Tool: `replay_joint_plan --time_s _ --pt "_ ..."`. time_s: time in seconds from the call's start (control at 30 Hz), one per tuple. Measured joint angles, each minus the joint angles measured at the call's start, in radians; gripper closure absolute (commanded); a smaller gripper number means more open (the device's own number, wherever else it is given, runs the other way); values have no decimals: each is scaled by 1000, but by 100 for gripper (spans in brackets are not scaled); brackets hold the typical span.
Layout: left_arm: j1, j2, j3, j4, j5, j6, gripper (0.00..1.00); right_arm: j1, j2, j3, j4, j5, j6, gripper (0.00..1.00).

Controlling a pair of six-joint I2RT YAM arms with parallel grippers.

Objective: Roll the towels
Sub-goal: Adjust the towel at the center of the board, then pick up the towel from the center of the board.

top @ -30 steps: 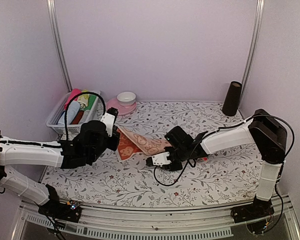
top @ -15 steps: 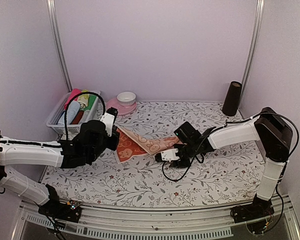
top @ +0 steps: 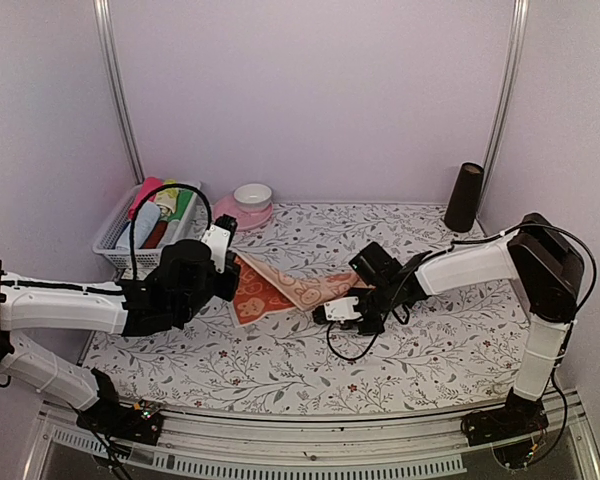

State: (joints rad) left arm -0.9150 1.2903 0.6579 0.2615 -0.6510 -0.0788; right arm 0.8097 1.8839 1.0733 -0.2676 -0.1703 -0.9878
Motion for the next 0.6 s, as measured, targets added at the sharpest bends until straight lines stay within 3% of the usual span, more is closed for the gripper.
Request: replay_joint_plan --time_s 0.27,0.47,0.6 --pt "3 -60 6 -77 101 58 100 -98 -129 43 -298 -114 -34 97" --pt "-8 -262 6 -163 282 79 100 -224 -436 109 -568 -366 -109 97" --pt "-29 -363 5 -205 375 90 100 -269 -520 148 -729 -540 -182 94"
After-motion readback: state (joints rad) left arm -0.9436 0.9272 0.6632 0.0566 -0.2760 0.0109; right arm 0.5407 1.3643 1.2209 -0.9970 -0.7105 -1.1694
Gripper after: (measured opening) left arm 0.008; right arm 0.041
